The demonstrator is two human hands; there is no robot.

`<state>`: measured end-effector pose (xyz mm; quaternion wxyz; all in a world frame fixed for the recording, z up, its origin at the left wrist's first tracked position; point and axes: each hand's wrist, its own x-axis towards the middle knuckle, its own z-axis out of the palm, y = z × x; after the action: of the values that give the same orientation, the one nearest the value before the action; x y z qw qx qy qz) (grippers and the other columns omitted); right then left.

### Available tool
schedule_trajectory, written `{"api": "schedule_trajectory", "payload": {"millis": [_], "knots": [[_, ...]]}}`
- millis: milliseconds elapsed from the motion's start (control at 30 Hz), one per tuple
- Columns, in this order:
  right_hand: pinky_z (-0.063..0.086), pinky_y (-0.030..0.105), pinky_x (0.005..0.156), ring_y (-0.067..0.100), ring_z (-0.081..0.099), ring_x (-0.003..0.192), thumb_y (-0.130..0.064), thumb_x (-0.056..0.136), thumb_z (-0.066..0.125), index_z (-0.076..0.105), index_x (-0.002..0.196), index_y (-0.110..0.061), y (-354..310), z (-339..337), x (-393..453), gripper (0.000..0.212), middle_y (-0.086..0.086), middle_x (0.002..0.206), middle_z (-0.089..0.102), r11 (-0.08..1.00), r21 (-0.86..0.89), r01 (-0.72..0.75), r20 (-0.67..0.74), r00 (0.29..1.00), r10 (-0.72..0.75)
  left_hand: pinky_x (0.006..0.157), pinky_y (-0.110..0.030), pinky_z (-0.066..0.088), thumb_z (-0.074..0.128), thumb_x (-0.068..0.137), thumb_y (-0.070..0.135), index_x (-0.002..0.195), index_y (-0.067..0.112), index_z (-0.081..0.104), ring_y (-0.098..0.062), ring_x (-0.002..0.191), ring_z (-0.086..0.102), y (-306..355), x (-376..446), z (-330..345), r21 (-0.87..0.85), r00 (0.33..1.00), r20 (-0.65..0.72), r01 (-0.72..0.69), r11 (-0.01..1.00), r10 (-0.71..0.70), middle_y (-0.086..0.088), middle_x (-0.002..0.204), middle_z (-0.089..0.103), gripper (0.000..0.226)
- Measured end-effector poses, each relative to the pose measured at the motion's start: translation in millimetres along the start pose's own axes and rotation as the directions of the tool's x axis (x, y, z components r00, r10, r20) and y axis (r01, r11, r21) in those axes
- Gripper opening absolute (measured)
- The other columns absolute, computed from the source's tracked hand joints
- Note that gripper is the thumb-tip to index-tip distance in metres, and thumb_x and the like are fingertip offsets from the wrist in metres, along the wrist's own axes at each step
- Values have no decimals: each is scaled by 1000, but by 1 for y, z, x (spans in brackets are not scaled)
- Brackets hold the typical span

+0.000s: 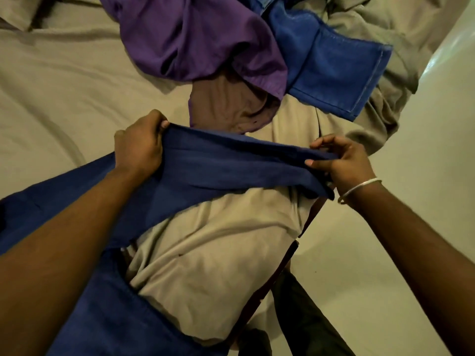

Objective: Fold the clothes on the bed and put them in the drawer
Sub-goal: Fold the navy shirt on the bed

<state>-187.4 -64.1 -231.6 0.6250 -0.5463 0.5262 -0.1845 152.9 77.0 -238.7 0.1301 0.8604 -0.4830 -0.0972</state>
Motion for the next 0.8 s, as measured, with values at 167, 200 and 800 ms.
{"api": "schedule_trajectory", "payload": {"millis": [167,200,800], "knots": [[56,40,94,20,68,102,-7,75,80,67,105,-10,-14,1,50,34,7,109,71,965,247,-87,-269,951,154,72,-39,36,38,106,36,105,9,56,-39,92,57,2,22,13,37,997,81,-5,999,2,-19,103,64,32],[56,43,92,24,69,102,-12,75,81,67,109,-7,-18,3,53,37,10,109,72,921,363,-140,-194,955,222,72,-37,37,40,104,42,108,10,58,-37,93,57,2,23,13,-26,992,122,-31,999,34,-17,103,63,36],[54,20,65,5,69,76,-20,101,53,61,106,-20,-12,-5,-7,9,-6,89,71,973,202,-110,-39,992,120,66,-21,41,57,99,28,81,12,60,0,62,51,31,38,-21,-356,901,373,-83,931,222,10,69,61,24]]}}
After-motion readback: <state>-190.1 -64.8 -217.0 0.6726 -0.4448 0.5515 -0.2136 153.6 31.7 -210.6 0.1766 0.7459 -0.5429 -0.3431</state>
